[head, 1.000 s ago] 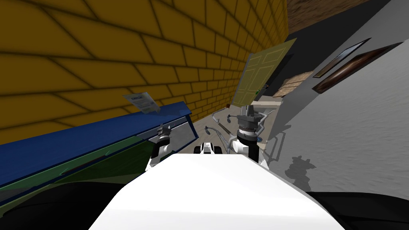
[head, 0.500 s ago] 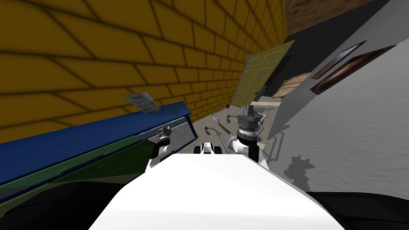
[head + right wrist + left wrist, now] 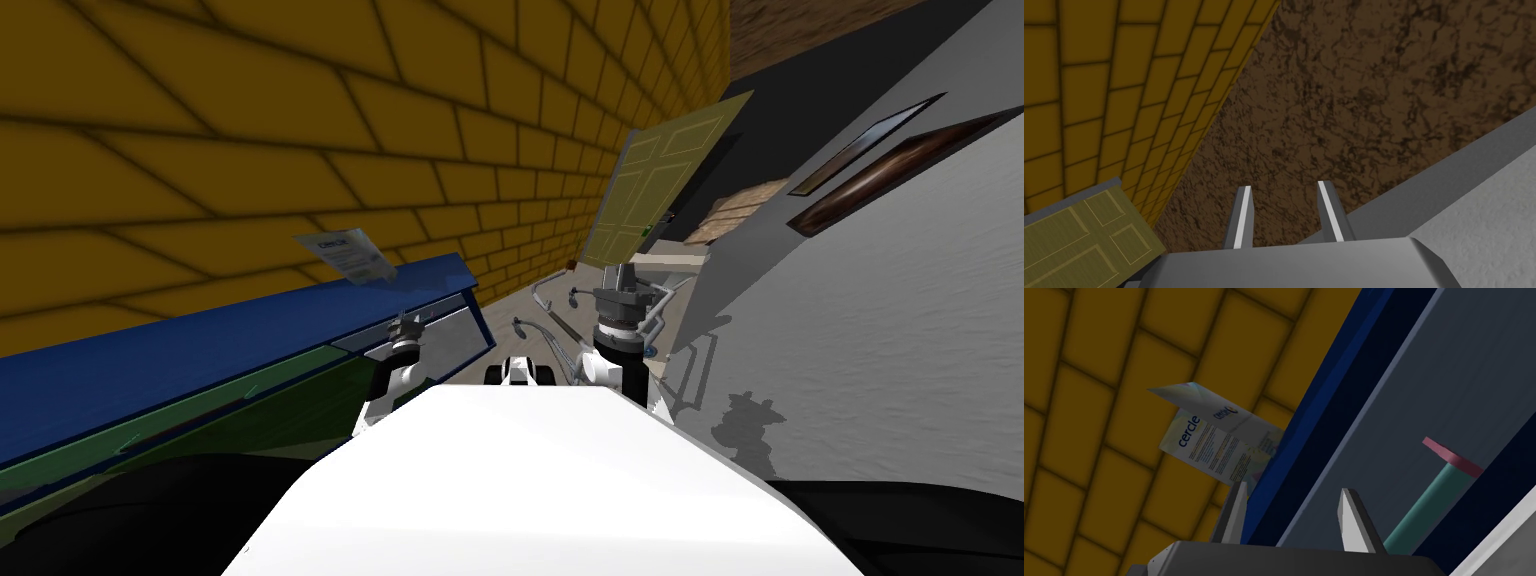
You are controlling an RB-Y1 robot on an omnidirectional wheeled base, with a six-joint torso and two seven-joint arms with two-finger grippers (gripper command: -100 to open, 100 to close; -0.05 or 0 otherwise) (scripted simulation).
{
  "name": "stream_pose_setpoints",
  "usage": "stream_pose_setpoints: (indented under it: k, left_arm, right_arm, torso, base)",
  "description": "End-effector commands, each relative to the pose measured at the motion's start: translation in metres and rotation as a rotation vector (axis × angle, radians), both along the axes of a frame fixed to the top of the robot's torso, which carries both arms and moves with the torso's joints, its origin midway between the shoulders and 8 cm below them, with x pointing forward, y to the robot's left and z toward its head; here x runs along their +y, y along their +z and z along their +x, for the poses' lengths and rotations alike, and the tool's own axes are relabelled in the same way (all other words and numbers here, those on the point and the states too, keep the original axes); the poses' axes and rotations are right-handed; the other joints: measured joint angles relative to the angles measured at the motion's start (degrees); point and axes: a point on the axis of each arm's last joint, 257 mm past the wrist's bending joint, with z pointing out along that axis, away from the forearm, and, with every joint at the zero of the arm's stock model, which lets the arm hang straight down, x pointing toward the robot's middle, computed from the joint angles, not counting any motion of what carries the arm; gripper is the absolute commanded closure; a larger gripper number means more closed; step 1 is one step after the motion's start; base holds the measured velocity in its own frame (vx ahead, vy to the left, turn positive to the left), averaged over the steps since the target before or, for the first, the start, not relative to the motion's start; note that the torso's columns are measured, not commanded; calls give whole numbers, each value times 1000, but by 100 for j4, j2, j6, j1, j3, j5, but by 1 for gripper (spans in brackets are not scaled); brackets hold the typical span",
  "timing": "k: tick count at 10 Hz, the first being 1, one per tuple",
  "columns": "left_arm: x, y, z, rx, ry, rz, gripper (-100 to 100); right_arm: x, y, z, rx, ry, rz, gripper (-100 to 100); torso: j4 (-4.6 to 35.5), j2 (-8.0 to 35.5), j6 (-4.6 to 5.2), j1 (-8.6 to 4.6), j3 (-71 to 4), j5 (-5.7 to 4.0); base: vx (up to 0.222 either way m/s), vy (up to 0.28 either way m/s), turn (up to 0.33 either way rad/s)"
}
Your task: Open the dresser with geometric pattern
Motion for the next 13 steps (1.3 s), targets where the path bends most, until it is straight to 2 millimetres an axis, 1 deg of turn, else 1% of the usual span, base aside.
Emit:
stream_pose_setpoints:
  k: [1,2,3,4,6,7,8,9,10,11,13]
  left_arm:
    - [-7,-18,5,17,-7,-22,100]
    - [-8,-22,6,17,-7,-24,100]
    - [-6,-19,6,17,-7,-22,100]
    - [-10,-35,11,48,-23,-42,-100]
    - [-3,-18,6,30,-15,-27,-100]
    - [-3,-17,7,19,-13,-20,-100]
    - [-2,-16,6,30,-15,-27,100]
    - [-6,-24,9,30,-15,-29,100]
    - [-3,-19,6,28,-14,-25,100]
    - [-8,-31,10,27,-18,-57,-100]
    - [-14,-43,12,25,-17,-95,-100]
  right_arm:
    - [0,0,0,0,0,0,0]
    - [0,0,0,0,0,0,0]
    - [0,0,0,0,0,0,0]
    - [0,0,0,0,0,0,0]
    - [0,0,0,0,0,0,0]
    - [0,0,0,0,0,0,0]
    - [0,0,0,0,0,0,0]
    - [0,0,0,0,0,0,0]
    - [0,0,0,0,0,0,0]
    - [0,0,0,0,0,0,0]
    - [0,0,0,0,0,0,0]
  torso:
    - [15,36,-6,-11,20,-13]
    - [23,56,-10,-7,32,-15]
    - [27,57,-15,-9,32,-20]
    - [22,36,-18,-10,18,-23]
    - [8,17,-11,-9,8,-12]
    - [-10,-25,6,22,-11,10]
    - [-26,-48,21,43,-24,32]
    - [-14,-42,3,33,-26,12]
    - [9,13,-13,0,2,-12]
    - [25,48,-18,-18,26,-25]
    - [12,38,3,-29,25,-9]
  base:
    - [-80,-13,0]
    - [-91,-15,-18]
    - [-38,-6,-4]
    - [2,-37,-43]
    - [37,14,25]
    - [32,17,57]
    - [44,5,-51]
    - [3,-10,-52]
    - [-11,-6,-4]
    - [-4,-49,-1]
    - [-32,-59,14]
